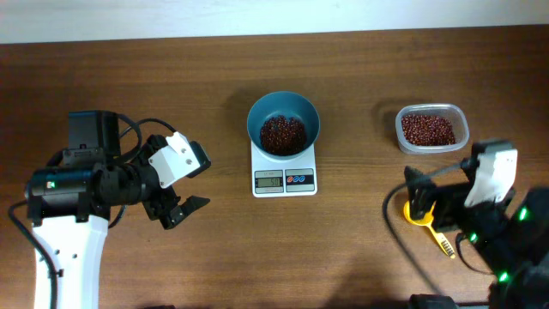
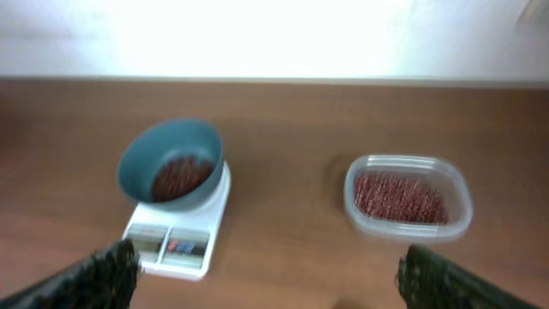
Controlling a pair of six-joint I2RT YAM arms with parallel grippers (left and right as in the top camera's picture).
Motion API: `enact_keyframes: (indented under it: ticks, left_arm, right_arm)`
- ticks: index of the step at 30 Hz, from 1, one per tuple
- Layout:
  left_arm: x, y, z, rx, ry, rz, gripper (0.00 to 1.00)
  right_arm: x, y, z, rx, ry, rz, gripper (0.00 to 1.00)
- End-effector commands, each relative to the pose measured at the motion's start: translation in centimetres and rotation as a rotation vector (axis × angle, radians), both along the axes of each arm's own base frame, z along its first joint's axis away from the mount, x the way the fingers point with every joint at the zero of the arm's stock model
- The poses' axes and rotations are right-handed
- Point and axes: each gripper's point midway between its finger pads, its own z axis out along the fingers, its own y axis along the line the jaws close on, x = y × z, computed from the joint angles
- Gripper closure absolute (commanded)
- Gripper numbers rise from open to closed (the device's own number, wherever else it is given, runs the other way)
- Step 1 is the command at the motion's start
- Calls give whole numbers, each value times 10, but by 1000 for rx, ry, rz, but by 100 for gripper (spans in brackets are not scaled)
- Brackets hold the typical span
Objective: Scoop item into bowl and weigh 50g on scale
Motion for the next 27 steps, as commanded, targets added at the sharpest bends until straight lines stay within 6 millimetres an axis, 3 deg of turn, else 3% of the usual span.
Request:
enact_keyframes:
  ticks: [1, 8, 15, 18, 27]
  left_arm:
    - [1, -2, 6, -21, -8, 7, 1]
    - [1, -2, 6, -21, -8, 7, 1]
    - [1, -2, 6, -21, -8, 7, 1]
    - [1, -2, 6, -21, -8, 7, 1]
    - [1, -2, 6, -21, -8, 7, 1]
  right_arm:
    - [-4, -6, -28, -52, -65, -39, 1]
    - [-10, -6, -70, -56, -244, -42, 1]
    - [-18, -12, -86, -70, -313, -81, 1]
    - [-14, -23, -92, -87, -319, -140, 2]
    - [1, -24, -118, -87, -318, -141, 1]
